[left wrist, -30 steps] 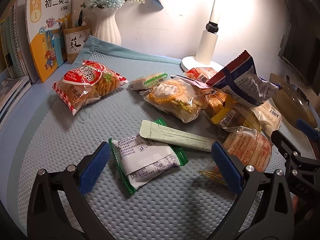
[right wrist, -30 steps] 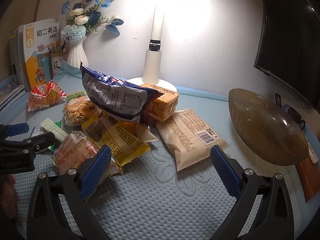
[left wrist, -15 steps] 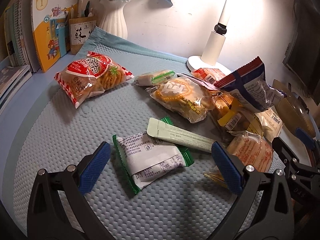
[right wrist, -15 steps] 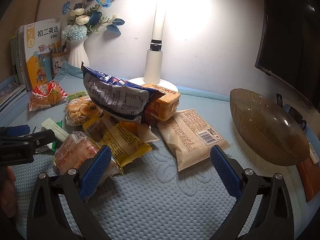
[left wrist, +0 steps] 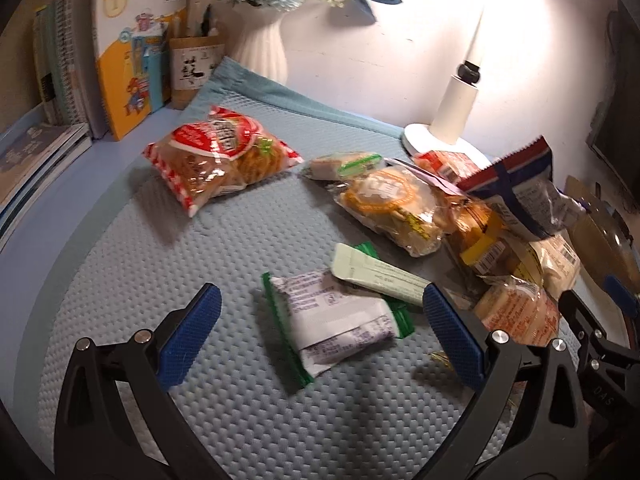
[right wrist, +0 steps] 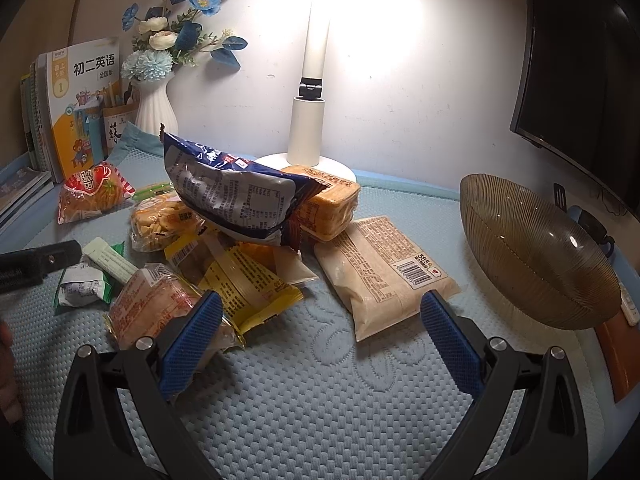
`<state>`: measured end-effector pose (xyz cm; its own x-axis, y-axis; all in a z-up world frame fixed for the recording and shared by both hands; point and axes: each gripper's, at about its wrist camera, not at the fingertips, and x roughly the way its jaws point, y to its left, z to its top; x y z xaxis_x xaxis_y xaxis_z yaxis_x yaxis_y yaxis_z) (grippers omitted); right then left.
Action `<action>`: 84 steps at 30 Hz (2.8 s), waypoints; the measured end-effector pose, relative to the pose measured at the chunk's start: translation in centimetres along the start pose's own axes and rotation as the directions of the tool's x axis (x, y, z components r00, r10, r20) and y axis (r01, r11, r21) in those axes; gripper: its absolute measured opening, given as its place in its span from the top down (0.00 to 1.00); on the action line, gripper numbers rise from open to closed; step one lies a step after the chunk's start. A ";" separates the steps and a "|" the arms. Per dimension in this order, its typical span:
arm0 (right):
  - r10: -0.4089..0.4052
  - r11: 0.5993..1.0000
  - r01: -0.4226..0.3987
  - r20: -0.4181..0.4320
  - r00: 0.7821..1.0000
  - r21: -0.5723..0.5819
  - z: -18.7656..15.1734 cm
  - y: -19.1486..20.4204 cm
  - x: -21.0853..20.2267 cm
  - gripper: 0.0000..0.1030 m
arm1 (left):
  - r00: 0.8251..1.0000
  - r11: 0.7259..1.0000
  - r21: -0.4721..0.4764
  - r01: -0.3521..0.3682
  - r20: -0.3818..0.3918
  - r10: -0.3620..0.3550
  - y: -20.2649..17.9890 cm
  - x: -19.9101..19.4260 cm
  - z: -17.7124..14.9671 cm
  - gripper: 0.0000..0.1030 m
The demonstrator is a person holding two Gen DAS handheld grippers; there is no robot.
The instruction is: Organize snacks
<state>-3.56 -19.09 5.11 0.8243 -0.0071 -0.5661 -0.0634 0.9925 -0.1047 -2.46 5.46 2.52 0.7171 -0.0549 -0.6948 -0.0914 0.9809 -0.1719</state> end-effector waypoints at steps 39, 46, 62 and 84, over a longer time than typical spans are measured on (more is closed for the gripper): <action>0.332 0.922 -0.243 -0.291 0.898 0.302 -0.8 5.5 2.0 0.49 | 0.987 0.888 0.460 -0.019 -0.131 0.089 3.9 7.3 9.7 0.38; 0.364 0.905 -0.283 -0.234 0.902 0.316 -1.9 1.5 -1.2 0.52 | 0.996 0.927 0.375 0.001 -0.082 0.032 4.3 2.8 9.2 0.46; 0.284 0.946 -0.201 -0.350 0.893 0.256 -4.4 -11.9 -3.1 0.40 | 0.950 0.876 0.369 0.310 -0.164 -0.267 -7.6 -4.8 -1.5 0.46; 0.185 0.929 -0.061 -0.314 0.931 0.366 -5.0 -9.3 -5.6 0.38 | 0.938 0.845 0.413 0.340 -0.211 -0.274 -11.5 -5.4 -3.9 0.46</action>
<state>-10.42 -28.90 5.17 0.5795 0.1383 -0.8032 0.0972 0.9667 0.2365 -8.04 -6.24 5.51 0.5525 -0.3599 -0.7518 0.4518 0.8873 -0.0927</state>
